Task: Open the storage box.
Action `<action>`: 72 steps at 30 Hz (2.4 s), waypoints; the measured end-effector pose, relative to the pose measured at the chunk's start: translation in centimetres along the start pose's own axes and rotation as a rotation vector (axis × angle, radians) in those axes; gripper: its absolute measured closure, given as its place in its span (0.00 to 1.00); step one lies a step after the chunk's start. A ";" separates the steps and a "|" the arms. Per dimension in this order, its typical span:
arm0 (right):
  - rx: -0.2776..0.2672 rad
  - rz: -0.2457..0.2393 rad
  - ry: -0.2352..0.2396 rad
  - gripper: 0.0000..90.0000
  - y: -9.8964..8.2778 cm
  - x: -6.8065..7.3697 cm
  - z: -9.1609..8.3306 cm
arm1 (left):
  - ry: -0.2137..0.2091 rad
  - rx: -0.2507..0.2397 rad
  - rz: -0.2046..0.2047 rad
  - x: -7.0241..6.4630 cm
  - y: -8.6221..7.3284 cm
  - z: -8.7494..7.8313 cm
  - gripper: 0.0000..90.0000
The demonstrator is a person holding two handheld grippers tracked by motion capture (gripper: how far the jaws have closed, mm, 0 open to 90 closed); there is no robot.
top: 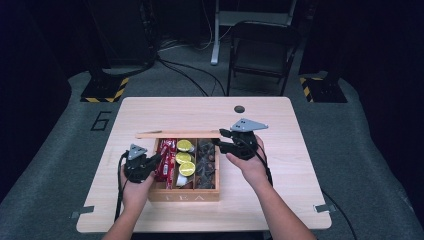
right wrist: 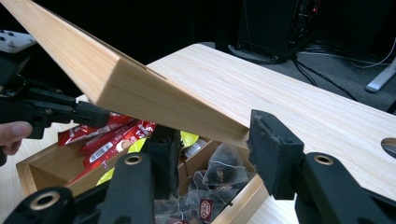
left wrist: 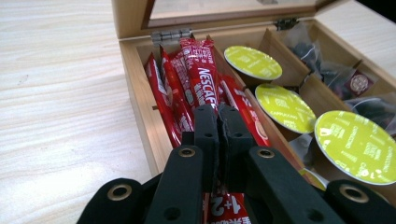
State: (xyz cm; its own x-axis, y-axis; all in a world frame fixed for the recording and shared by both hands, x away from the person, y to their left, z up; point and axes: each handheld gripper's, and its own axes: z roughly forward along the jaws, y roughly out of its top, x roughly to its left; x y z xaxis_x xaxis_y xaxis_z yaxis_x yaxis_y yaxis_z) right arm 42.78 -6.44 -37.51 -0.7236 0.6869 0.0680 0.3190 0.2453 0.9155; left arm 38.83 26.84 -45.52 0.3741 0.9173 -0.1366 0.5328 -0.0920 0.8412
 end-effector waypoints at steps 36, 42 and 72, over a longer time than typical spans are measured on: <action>-0.003 -0.004 -0.006 0.60 -0.1 0.1 0.0 | -0.019 -0.070 -0.047 2.7 -1.8 -5.4 0.97; -0.005 -0.007 -0.005 0.60 -0.1 0.1 0.0 | -0.025 -0.071 -0.057 3.1 -2.1 -5.5 0.97; 0.002 -0.006 -0.004 0.60 -0.3 0.3 -0.1 | 0.057 -0.065 -0.104 6.0 -3.1 -5.4 0.97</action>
State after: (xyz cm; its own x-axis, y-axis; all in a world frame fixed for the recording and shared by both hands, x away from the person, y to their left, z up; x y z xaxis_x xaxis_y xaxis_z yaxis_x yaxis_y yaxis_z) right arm 42.44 -6.39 -37.75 -0.7226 0.6886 0.0611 0.3161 0.2506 0.9150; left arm 35.32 34.74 -46.09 0.2743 0.9413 -0.1968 0.5157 0.0288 0.8563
